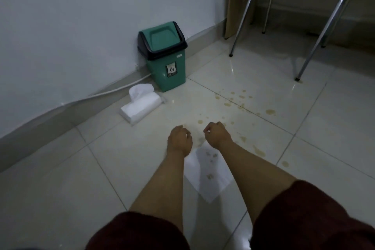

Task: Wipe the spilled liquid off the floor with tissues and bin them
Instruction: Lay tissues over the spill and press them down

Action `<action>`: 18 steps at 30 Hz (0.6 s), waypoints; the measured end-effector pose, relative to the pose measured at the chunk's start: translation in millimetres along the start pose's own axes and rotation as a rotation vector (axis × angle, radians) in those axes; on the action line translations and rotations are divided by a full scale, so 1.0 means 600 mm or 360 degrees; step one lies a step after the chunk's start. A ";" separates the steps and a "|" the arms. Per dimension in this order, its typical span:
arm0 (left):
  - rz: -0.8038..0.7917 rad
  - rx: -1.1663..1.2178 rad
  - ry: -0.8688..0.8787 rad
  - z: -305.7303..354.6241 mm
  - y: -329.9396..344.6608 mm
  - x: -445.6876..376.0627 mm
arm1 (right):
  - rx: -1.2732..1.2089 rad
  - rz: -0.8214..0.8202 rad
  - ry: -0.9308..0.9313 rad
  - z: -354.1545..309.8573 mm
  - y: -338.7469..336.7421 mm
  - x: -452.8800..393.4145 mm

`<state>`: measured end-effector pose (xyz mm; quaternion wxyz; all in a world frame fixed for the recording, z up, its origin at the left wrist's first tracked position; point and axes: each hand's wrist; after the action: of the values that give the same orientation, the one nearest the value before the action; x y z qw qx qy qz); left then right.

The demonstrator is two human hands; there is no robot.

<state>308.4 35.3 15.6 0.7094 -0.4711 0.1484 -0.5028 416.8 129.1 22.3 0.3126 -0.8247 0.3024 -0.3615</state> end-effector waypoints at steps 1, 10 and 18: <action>0.0061 0.0011 -0.0057 0.010 -0.030 -0.006 | 0.0012 -0.0100 -0.0053 -0.031 -0.020 -0.010; 0.0313 -0.0057 -0.0407 0.096 -0.254 -0.048 | 0.0029 -0.0122 -0.0435 -0.179 -0.187 -0.025; 0.0287 -0.0089 -0.0432 0.114 -0.376 -0.090 | 0.0009 -0.0061 -0.0576 -0.208 -0.237 -0.055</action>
<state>201.2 105.4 221.1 0.7518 -0.5390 0.1069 -0.3645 339.1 204.6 181.3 0.3572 -0.8810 0.2246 -0.2139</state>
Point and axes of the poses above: each hand's wrist, its own x-axis away from the middle knuckle, its own y-axis out of the palm, z = x × y, and after that the axes turned 10 degrees about -z, right-handed
